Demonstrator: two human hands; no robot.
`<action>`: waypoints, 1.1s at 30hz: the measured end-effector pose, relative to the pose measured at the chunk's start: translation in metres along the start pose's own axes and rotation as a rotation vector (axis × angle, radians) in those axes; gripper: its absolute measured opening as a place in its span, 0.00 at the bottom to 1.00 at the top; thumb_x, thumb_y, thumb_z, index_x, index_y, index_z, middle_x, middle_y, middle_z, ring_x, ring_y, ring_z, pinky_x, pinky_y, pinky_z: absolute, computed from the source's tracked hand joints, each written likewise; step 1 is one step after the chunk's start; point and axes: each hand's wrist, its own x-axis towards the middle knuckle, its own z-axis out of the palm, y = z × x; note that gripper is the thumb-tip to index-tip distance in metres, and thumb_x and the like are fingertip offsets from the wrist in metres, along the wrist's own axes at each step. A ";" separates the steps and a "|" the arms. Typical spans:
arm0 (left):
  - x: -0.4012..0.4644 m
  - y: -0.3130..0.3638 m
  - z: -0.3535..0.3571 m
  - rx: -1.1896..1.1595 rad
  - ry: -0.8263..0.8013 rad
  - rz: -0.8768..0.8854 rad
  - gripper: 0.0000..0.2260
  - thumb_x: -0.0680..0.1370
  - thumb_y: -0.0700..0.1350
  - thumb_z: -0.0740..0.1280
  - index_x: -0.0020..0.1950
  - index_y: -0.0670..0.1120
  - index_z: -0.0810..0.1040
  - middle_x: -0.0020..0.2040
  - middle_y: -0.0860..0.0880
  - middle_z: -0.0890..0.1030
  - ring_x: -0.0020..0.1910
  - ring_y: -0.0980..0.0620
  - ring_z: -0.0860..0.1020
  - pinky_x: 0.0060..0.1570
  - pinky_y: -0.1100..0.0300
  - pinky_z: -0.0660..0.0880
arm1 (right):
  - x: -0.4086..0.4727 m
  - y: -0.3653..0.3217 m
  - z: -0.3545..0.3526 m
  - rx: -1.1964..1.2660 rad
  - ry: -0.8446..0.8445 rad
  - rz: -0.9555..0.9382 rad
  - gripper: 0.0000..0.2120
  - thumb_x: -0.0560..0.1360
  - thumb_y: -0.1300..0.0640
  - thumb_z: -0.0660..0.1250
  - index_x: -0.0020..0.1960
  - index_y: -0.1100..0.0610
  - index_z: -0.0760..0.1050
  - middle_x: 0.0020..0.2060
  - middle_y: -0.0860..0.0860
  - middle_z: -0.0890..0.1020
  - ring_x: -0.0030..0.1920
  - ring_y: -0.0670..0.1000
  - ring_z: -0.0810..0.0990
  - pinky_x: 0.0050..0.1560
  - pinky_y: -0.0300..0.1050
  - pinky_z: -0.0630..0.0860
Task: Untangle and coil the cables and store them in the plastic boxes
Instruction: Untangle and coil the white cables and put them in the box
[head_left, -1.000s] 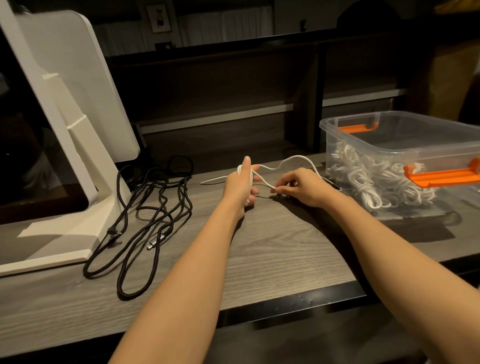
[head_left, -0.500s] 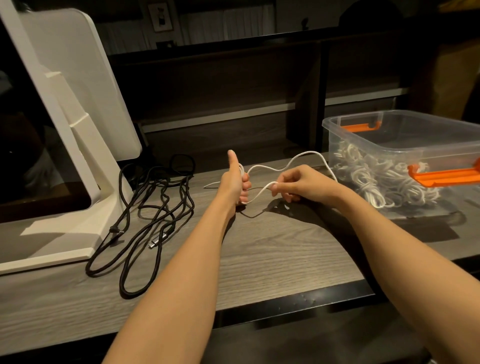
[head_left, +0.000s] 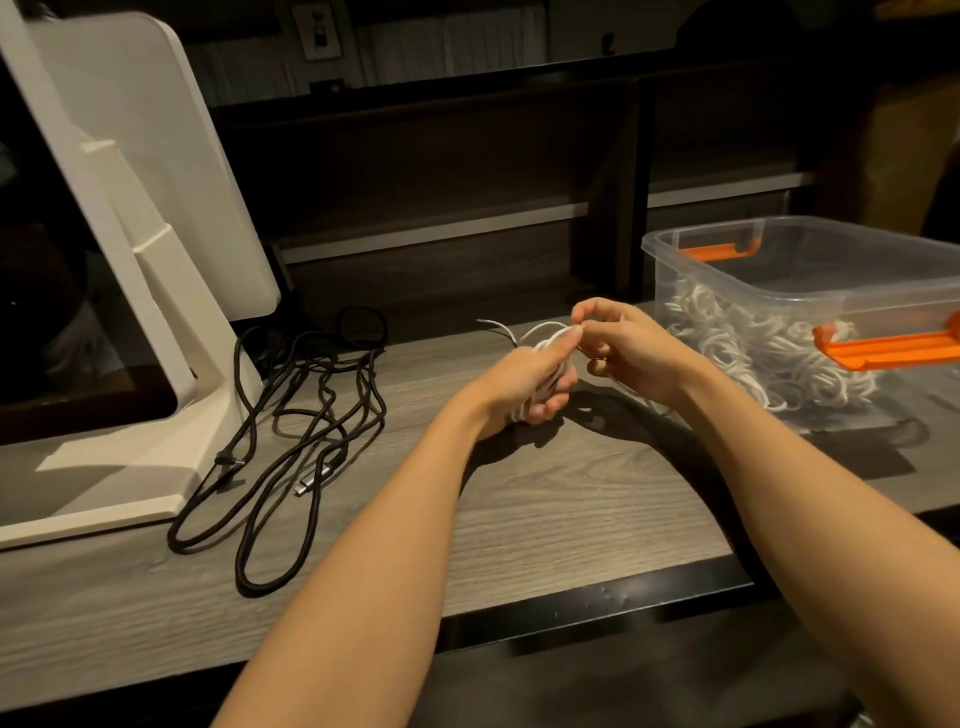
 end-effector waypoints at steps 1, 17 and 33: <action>0.001 0.000 0.000 -0.025 0.061 0.002 0.25 0.81 0.63 0.53 0.34 0.47 0.69 0.26 0.52 0.69 0.24 0.57 0.65 0.26 0.66 0.61 | 0.000 0.000 -0.001 0.003 0.013 0.009 0.07 0.78 0.65 0.60 0.45 0.56 0.72 0.33 0.49 0.71 0.28 0.42 0.66 0.29 0.34 0.63; 0.003 -0.006 -0.009 -0.990 0.347 -0.010 0.24 0.82 0.62 0.51 0.40 0.47 0.75 0.47 0.46 0.83 0.53 0.48 0.78 0.63 0.49 0.72 | 0.000 0.007 0.002 -0.596 -0.135 0.019 0.06 0.77 0.55 0.66 0.45 0.57 0.78 0.35 0.49 0.82 0.34 0.42 0.80 0.46 0.36 0.75; 0.004 -0.007 -0.012 -0.081 0.338 -0.086 0.33 0.80 0.66 0.40 0.34 0.44 0.71 0.27 0.49 0.72 0.24 0.56 0.68 0.24 0.66 0.64 | -0.010 -0.007 0.008 -0.194 -0.408 0.036 0.07 0.74 0.54 0.67 0.47 0.57 0.79 0.37 0.51 0.79 0.32 0.44 0.70 0.34 0.34 0.68</action>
